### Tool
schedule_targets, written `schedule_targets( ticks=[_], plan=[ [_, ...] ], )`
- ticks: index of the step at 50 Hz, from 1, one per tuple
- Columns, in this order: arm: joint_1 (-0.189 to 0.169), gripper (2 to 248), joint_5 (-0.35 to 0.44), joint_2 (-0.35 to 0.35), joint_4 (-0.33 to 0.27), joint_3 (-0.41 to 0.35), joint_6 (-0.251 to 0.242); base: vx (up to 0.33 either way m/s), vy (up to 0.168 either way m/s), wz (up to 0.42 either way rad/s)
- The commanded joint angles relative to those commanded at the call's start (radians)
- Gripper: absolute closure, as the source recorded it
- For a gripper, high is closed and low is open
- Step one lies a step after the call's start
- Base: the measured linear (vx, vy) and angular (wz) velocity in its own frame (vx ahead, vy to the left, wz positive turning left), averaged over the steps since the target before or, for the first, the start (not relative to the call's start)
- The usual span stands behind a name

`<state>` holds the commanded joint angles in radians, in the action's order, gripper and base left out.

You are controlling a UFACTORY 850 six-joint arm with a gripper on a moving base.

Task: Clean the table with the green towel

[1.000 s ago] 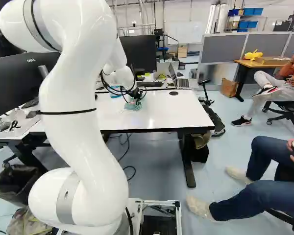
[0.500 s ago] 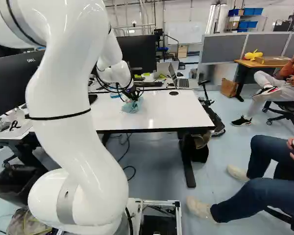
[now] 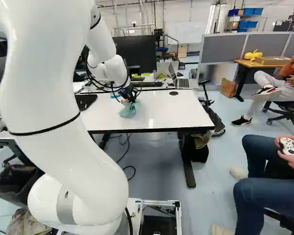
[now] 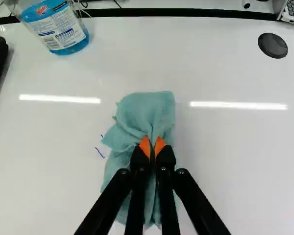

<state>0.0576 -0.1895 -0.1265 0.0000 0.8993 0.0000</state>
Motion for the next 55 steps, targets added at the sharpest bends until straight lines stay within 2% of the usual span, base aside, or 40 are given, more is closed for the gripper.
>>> schedule_targets(
  ticks=[16,21,32,55],
  plan=[
    [-0.009,219,-0.009,0.124,0.0,-0.089,0.0,0.0,0.0,0.0],
    [-0.009,219,-0.009,0.141,0.0,-0.092,0.0,0.0,0.0,0.0],
    [0.0,219,-0.009,0.128,0.0,-0.079,0.0,0.0,0.0,0.0],
    [0.063,219,-0.035,0.054,0.001,-0.003,0.0,0.0,0.0,0.0]
  ],
)
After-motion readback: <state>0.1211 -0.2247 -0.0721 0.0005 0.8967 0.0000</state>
